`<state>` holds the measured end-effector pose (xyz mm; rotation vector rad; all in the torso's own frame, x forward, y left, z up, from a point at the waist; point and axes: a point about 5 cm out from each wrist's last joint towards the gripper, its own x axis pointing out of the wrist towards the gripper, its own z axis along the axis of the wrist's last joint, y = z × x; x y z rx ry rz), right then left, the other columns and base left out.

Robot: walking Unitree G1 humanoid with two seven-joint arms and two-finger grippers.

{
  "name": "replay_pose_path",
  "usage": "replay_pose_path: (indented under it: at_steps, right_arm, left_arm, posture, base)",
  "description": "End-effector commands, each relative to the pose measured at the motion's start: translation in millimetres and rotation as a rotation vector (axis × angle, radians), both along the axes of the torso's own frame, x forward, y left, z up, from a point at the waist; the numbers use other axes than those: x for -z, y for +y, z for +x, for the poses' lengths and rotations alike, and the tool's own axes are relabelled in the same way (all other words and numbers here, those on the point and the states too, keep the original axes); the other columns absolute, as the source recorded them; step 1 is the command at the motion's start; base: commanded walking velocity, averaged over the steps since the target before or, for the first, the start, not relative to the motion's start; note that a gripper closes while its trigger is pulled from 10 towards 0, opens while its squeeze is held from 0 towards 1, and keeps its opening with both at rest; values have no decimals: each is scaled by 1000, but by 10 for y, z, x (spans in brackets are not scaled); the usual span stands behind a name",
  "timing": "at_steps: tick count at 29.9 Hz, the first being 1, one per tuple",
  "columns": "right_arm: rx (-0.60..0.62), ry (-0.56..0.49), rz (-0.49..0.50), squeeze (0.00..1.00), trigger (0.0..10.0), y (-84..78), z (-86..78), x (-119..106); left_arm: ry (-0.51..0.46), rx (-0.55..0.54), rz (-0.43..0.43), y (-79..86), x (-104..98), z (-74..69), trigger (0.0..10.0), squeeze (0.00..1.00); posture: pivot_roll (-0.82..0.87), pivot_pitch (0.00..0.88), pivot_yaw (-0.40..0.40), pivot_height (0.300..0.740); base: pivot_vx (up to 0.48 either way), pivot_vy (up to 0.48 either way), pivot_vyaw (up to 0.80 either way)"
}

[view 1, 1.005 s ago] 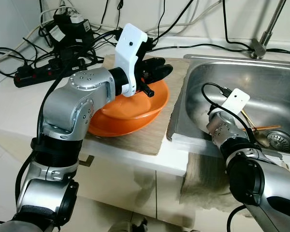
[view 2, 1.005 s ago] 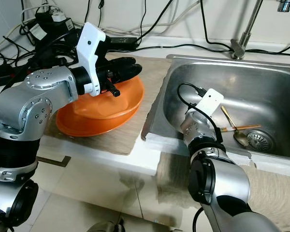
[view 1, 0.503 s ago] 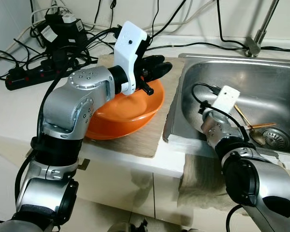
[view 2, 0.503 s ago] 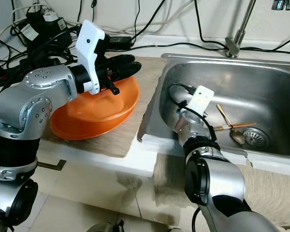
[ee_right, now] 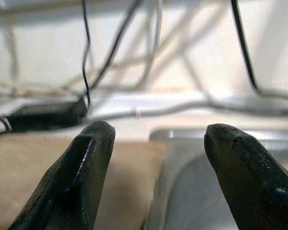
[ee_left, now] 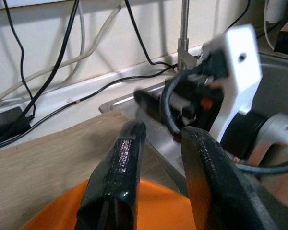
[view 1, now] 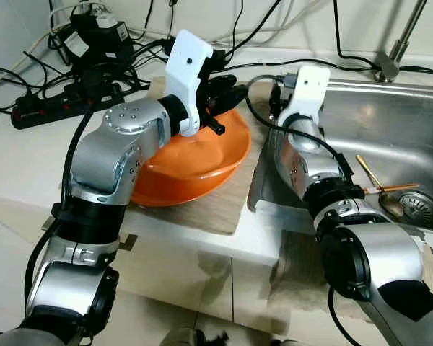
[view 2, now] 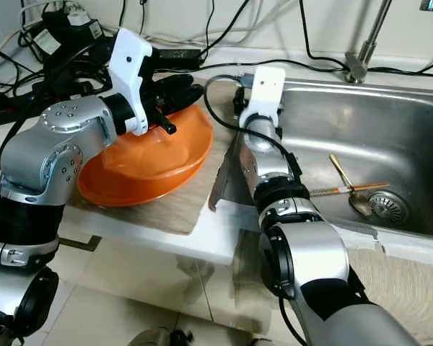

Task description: Kitchen organization

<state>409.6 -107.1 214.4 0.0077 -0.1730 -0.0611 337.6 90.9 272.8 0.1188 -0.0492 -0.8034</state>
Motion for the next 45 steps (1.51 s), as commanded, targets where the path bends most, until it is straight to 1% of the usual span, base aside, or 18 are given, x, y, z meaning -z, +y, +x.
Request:
replay_pose_path:
  at_steps: [1,6,9,12,13,14,15,18,22,23,24,28,30,31,34,37,41,45]
  right_arm:
    - [-24,-97,-42,0,10000,24,-21,-145]
    - [-74,-208,-90,0,10000,50,-117,-231]
    - [-188,-269,-104,0,10000,107,-219,-322]
    - [-278,-269,-121,0,10000,153,-273,-335]
    - [-339,-247,-133,0,10000,176,-308,-312]
    - [-479,-199,-138,0,10000,230,-408,-236]
    - [-551,-163,-108,0,10000,243,-469,-183]
    - [-562,-141,-107,0,10000,214,-494,-138]
    - [-529,-118,-122,0,10000,128,-514,-77]
    - [-495,-108,-130,0,10000,56,-543,-57]
    - [-474,-106,-137,0,10000,20,-561,-52]
    - [-406,-129,-203,0,10000,-59,-619,-77]
    - [-311,-194,-270,0,10000,-120,-682,-129]
    - [-311,-194,-270,0,10000,-120,-682,-129]
    - [-162,-246,-273,0,10000,-203,-795,-157]
    - [-91,-231,-246,0,10000,-245,-877,-118]
    - [-23,-132,-176,0,10000,-277,-941,63]
    - [12,-88,-182,0,10000,-282,-994,180]
  left_arm:
    - [-6,-48,0,84,30,39,10000,0]
    - [-1,-113,-7,195,92,101,10000,0]
    - [-4,-159,-16,277,114,135,10000,0]
    - [-11,-176,-20,311,114,146,10000,0]
    - [-16,-188,-23,334,114,152,10000,0]
    - [-14,-209,-36,373,128,164,10000,0]
    - [-11,-224,-40,402,152,168,10000,0]
    - [-9,-240,-40,430,186,169,10000,0]
    - [-24,-306,-32,519,233,171,10000,0]
    - [-31,-389,-45,644,261,180,10000,0]
    - [-30,-426,-46,704,285,179,10000,0]
    - [-28,-507,-59,834,330,157,10000,0]
    - [-39,-605,-76,1000,342,119,10000,0]
    - [-39,-605,-76,1000,342,119,10000,0]
    - [-55,-681,-80,1137,327,36,10000,0]
    - [-50,-696,-88,1157,322,-27,10000,0]
    - [-23,-706,-118,1122,385,-105,10000,0]
    - [-14,-703,-137,1062,418,-195,10000,0]
  posture:
    - [88,0,70,740]
    - [82,0,64,740]
    - [80,0,62,740]
    - [77,0,57,740]
    - [77,0,57,740]
    - [69,0,54,740]
    - [66,0,52,740]
    - [63,0,51,740]
    - [61,0,53,740]
    - [60,0,56,740]
    - [60,0,57,740]
    - [58,0,63,740]
    - [58,0,67,740]
    - [58,0,67,740]
    - [58,0,67,740]
    - [58,0,67,740]
    - [52,0,70,740]
    - [51,0,71,740]
  base:
    - [0,0,0]
    - [0,0,0]
    - [0,0,0]
    - [0,0,0]
    - [0,0,0]
    - [0,0,0]
    - [0,0,0]
    - [0,0,0]
    - [0,0,0]
    - [0,0,0]
    - [0,0,0]
    - [0,0,0]
    - [0,0,0]
    - [0,0,0]
    - [0,0,0]
    - [0,0,0]
    - [0,0,0]
    - [0,0,0]
